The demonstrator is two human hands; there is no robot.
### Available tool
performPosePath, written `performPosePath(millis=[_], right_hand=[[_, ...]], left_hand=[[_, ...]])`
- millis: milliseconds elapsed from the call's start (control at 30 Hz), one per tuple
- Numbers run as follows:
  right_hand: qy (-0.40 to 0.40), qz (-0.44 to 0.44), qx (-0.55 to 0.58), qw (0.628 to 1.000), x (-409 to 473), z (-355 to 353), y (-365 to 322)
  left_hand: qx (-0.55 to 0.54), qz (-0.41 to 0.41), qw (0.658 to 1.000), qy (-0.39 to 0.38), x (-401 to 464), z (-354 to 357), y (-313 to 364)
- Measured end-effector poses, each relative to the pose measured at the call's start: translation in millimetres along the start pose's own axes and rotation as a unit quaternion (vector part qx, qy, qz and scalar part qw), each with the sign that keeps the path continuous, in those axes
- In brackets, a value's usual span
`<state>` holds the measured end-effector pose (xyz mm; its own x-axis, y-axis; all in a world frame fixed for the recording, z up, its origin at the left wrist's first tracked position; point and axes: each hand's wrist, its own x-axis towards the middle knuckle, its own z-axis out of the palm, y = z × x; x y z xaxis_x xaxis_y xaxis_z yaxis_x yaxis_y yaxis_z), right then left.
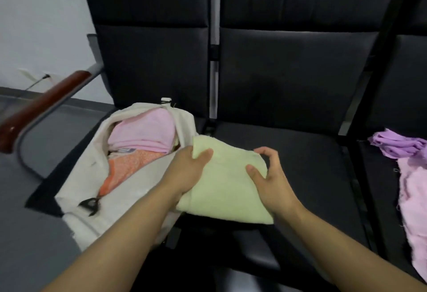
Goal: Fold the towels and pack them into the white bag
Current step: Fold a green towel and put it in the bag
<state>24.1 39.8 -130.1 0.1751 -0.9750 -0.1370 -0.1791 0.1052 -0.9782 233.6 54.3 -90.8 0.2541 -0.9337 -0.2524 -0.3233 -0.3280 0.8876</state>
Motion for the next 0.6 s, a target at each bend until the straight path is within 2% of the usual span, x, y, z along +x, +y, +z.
performPosePath(millis=[100,233,333,433,500,600], right_hand=[[-0.045,-0.041,-0.015,0.998,23,59,-28],[-0.087,-0.025,0.061,0.994,43,134,-55],[-0.118,0.006,0.111,0.987,54,178,-69],[-0.141,0.093,0.188,0.968,62,209,-74],[-0.143,0.102,0.162,0.971,69,217,-68],[-0.155,0.019,0.006,0.988,73,213,-56]], left_hand=[[0.005,-0.029,0.998,0.061,3,-71,2],[-0.037,-0.085,0.990,0.108,17,-152,-6],[-0.170,-0.170,0.968,0.074,23,-191,-23],[-0.300,-0.223,0.927,0.029,28,-200,-46],[-0.339,-0.246,0.908,0.016,31,-193,-60],[-0.338,-0.256,0.906,0.003,37,-181,-74]])
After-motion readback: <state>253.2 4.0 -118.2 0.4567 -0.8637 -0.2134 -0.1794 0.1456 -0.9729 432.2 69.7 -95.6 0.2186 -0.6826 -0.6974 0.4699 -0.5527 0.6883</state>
